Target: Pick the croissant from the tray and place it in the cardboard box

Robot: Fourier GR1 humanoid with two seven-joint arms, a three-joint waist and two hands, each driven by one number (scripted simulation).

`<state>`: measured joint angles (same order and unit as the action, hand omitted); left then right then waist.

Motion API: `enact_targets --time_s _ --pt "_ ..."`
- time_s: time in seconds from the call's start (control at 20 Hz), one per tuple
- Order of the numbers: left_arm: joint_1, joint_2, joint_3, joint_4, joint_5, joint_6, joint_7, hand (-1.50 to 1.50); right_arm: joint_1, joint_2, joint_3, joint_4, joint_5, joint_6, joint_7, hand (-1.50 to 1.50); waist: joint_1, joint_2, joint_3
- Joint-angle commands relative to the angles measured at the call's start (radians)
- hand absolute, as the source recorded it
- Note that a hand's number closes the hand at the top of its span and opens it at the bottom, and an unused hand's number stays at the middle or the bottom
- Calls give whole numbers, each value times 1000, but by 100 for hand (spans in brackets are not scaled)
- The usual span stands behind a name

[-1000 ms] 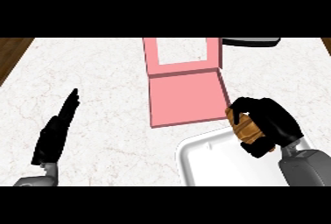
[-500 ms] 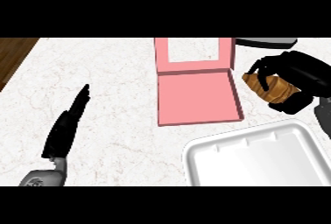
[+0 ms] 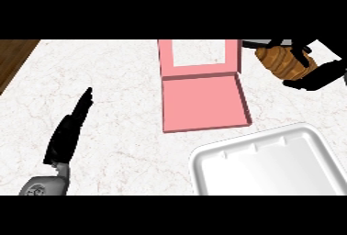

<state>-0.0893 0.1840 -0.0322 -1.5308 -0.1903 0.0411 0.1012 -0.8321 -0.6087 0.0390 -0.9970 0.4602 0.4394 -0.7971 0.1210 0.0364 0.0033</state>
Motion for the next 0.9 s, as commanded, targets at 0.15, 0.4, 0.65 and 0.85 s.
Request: enact_targets --time_s 0.15,0.4,0.65,0.85 --pt "18 24 23 -7 21 -24 -1 0 -158 23 47 163 -111 199 -180 150 -18 -9 -2" --pt "43 -22 -6 12 -38 44 -7 0 -287 93 113 233 -125 201 -108 150 -54 -20 -3" --pt "58 33 53 -3 20 -14 -12 0 -358 191 183 276 -106 155 -46 150 -72 -26 -4" --pt "57 15 52 -8 9 9 7 0 -395 266 230 324 -81 123 -11 150 -81 -27 -4"
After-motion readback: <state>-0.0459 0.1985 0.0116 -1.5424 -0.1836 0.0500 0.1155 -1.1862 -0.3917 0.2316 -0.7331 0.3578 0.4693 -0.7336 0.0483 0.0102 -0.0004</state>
